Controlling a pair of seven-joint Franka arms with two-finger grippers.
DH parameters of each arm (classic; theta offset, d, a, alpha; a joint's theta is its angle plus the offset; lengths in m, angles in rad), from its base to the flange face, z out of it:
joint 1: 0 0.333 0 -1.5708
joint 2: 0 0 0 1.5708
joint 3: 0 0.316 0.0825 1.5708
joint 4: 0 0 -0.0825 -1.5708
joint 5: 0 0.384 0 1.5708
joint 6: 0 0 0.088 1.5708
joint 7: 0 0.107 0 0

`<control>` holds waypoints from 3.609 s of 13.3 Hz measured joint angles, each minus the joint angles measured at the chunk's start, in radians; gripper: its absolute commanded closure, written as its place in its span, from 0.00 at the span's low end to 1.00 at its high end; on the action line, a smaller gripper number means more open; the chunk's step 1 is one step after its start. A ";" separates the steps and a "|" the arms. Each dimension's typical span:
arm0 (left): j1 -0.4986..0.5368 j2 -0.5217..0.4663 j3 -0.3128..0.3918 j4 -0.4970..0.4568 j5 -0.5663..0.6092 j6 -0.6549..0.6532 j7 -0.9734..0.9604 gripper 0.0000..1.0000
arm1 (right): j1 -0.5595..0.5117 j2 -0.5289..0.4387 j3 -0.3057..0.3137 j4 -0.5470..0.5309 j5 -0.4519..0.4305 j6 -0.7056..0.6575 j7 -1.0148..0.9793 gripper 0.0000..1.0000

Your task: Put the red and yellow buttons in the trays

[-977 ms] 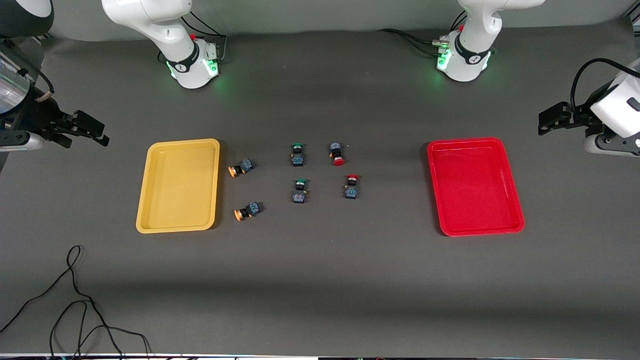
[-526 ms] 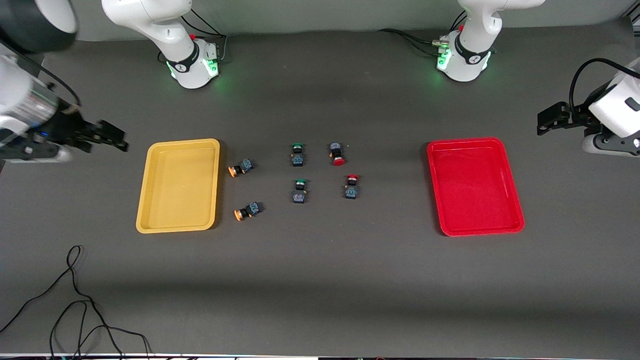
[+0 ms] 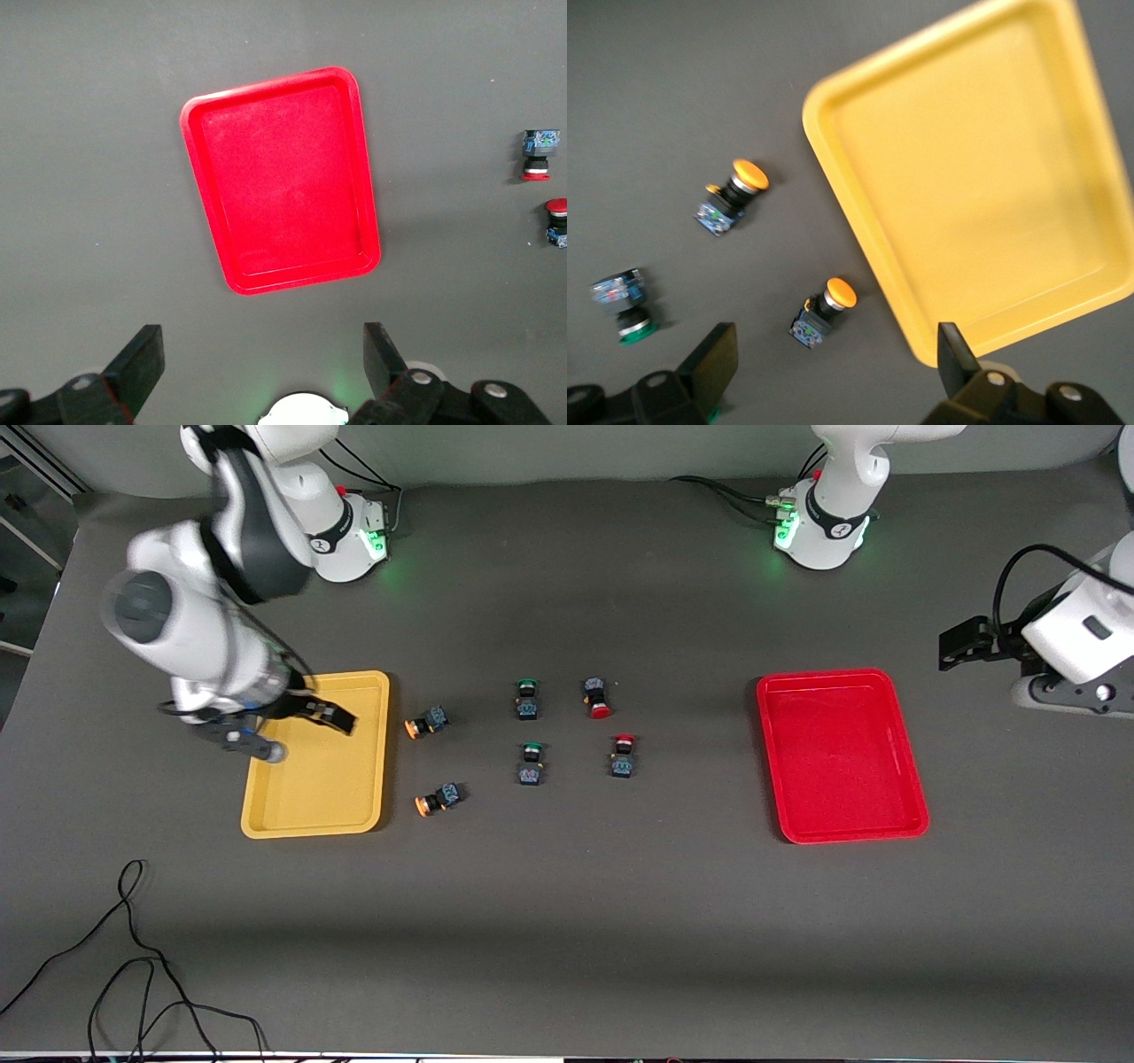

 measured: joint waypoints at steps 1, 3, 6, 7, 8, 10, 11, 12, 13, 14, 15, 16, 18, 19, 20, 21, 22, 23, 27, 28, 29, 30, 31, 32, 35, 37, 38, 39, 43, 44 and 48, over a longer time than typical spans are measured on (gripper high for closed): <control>-0.002 0.013 0.000 0.000 -0.004 0.001 -0.005 0.00 | 0.032 0.021 0.001 -0.050 0.001 0.063 0.075 0.00; -0.020 0.041 -0.009 -0.003 -0.016 0.001 -0.058 0.00 | 0.085 0.081 0.001 -0.100 0.012 0.142 0.209 0.00; -0.145 0.082 -0.029 -0.064 -0.024 0.058 -0.230 0.01 | 0.148 0.183 0.002 -0.124 0.037 0.248 0.359 0.00; -0.203 0.092 -0.034 -0.100 -0.028 0.112 -0.306 0.01 | 0.155 0.208 0.002 -0.134 0.045 0.277 0.386 0.00; -0.262 0.100 -0.038 -0.130 -0.040 0.158 -0.374 0.01 | 0.155 0.228 0.002 -0.147 0.070 0.309 0.393 0.00; -0.359 0.111 -0.041 -0.159 -0.081 0.221 -0.472 0.01 | 0.162 0.256 0.002 -0.172 0.123 0.366 0.393 0.00; -0.401 0.116 -0.042 -0.163 -0.099 0.259 -0.526 0.01 | 0.169 0.270 0.002 -0.180 0.147 0.391 0.393 0.00; -0.443 0.120 -0.043 -0.167 -0.106 0.301 -0.586 0.01 | 0.175 0.286 0.002 -0.184 0.165 0.415 0.393 0.01; -0.490 0.129 -0.044 -0.170 -0.108 0.349 -0.658 0.01 | 0.184 0.302 0.002 -0.185 0.176 0.432 0.394 0.12; -0.542 0.147 -0.045 -0.171 -0.108 0.398 -0.728 0.01 | 0.193 0.318 0.002 -0.185 0.181 0.443 0.396 0.31; -0.588 0.170 -0.045 -0.172 -0.107 0.440 -0.779 0.01 | 0.199 0.329 0.002 -0.185 0.182 0.447 0.399 0.48; -0.627 0.196 -0.045 -0.173 -0.107 0.479 -0.820 0.01 | 0.201 0.334 0.002 -0.185 0.182 0.451 0.402 0.62; -0.672 0.251 -0.045 -0.175 -0.089 0.545 -0.885 0.01 | 0.201 0.335 0.002 -0.185 0.182 0.452 0.402 0.78; -0.684 0.282 -0.045 -0.177 -0.075 0.576 -0.906 0.01 | 0.201 0.335 0.001 -0.184 0.182 0.453 0.402 0.80; -0.691 0.316 -0.044 -0.180 -0.069 0.610 -0.915 0.01 | 0.201 0.334 0.001 -0.182 0.182 0.452 0.403 0.80; -0.695 0.353 -0.043 -0.183 -0.067 0.649 -0.918 0.01 | 0.201 0.332 0.000 -0.180 0.182 0.453 0.403 0.80; -0.697 0.391 -0.043 -0.184 -0.066 0.686 -0.918 0.02 | 0.201 0.326 -0.001 -0.177 0.182 0.452 0.403 0.80; -0.697 0.427 -0.042 -0.187 -0.064 0.718 -0.918 0.02 | 0.201 0.312 -0.004 -0.171 0.182 0.441 0.403 0.80; -0.721 0.506 -0.042 -0.291 -0.039 0.907 -0.919 0.02 | 0.200 0.157 -0.099 -0.095 0.182 0.187 0.327 0.80; -0.730 0.516 -0.042 -0.317 -0.038 0.935 -0.925 0.02 | 0.198 0.111 -0.161 -0.090 0.182 0.135 0.250 0.80; -0.742 0.527 -0.041 -0.333 -0.036 0.956 -0.942 0.02 | 0.194 0.070 -0.238 -0.097 0.182 0.094 0.157 0.80; -0.755 0.539 -0.041 -0.341 -0.032 0.972 -0.963 0.02 | 0.185 0.051 -0.298 -0.116 0.182 0.080 0.083 0.79; -0.766 0.550 -0.041 -0.341 -0.031 0.982 -0.981 0.05 | 0.175 0.050 -0.335 -0.140 0.182 0.080 0.038 0.79; -0.771 0.557 -0.041 -0.341 -0.030 0.988 -0.998 0.24 | 0.172 0.063 -0.357 -0.164 0.182 0.087 0.009 0.79; -0.772 0.558 -0.037 -0.338 -0.029 0.989 -1.032 0.94 | 0.175 0.134 -0.377 -0.249 0.182 0.211 -0.071 0.74; -0.772 0.554 -0.037 -0.331 -0.029 0.989 -1.051 1.00 | 0.177 0.172 -0.380 -0.283 0.182 0.249 -0.086 0.03; -0.772 0.553 -0.035 -0.327 -0.029 0.988 -1.057 1.00 | 0.177 0.184 -0.380 -0.287 0.182 0.251 -0.087 0.00; -0.770 0.552 -0.031 -0.324 -0.029 0.987 -1.059 1.00 | 0.177 0.192 -0.380 -0.286 0.182 0.252 -0.087 0.00; -0.699 0.453 -0.019 -0.309 -0.031 0.853 -1.046 1.00 | 0.189 0.173 -0.380 -0.228 0.183 0.230 -0.059 0.00; -0.668 0.403 -0.019 -0.308 -0.039 0.796 -1.016 1.00 | 0.197 0.163 -0.377 -0.178 0.183 0.188 -0.026 0.00; -0.511 0.231 -0.014 -0.342 -0.094 0.574 -0.754 1.00 | 0.209 0.195 -0.297 0.124 0.209 0.020 0.173 0.00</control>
